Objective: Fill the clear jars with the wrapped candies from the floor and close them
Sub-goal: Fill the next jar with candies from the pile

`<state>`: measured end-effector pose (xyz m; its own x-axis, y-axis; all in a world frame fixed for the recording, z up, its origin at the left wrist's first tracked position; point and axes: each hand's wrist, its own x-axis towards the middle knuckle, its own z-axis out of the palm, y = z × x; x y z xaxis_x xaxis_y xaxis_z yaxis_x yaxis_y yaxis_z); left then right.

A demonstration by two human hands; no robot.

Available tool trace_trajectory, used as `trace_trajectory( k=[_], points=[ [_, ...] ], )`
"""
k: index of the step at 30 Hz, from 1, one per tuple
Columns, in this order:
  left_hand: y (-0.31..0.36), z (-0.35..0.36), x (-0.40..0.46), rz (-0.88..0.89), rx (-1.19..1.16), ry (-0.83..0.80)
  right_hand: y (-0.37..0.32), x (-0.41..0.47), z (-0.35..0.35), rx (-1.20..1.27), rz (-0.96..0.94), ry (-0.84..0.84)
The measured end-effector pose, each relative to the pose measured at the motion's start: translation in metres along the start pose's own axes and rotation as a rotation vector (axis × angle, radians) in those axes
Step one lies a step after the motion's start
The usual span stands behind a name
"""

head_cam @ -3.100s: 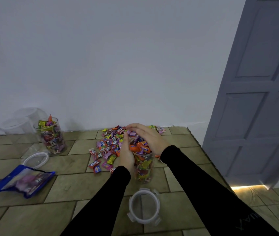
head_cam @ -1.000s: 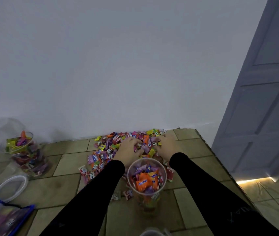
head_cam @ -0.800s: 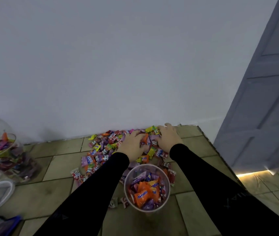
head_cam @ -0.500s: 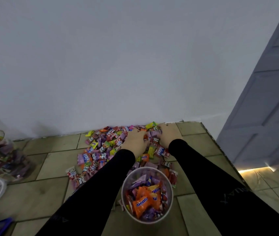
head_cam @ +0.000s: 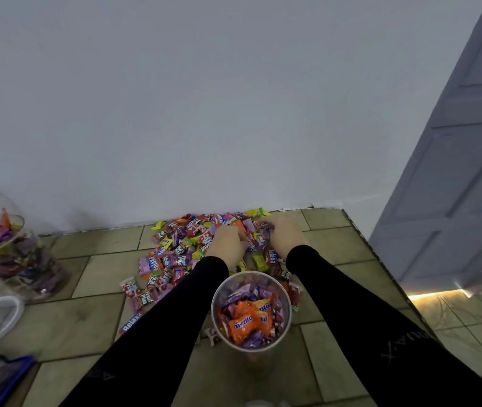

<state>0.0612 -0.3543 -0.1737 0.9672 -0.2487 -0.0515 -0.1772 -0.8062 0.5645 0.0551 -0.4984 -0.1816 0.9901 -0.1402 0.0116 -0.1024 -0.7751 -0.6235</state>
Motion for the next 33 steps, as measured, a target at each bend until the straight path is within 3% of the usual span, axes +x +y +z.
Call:
trace_trajectory(
  k=[9,15,22,26,33],
  points=[
    [0.009,-0.026,-0.042,-0.043,-0.360,0.181,-0.020,-0.023,-0.019,0.155,-0.002,0.027],
    [0.009,-0.041,-0.065,-0.030,-0.491,0.288,-0.041,-0.043,-0.035,0.290,-0.065,0.140],
    [0.026,-0.071,-0.092,0.055,-0.694,0.410,-0.078,-0.075,-0.064,0.523,-0.216,0.290],
    [0.039,-0.079,-0.116,0.139,-0.741,0.492,-0.096,-0.096,-0.075,0.748,-0.282,0.300],
    [0.052,-0.069,-0.161,0.226,-0.809,0.559,-0.100,-0.139,-0.066,0.912,-0.343,0.335]
  ],
)
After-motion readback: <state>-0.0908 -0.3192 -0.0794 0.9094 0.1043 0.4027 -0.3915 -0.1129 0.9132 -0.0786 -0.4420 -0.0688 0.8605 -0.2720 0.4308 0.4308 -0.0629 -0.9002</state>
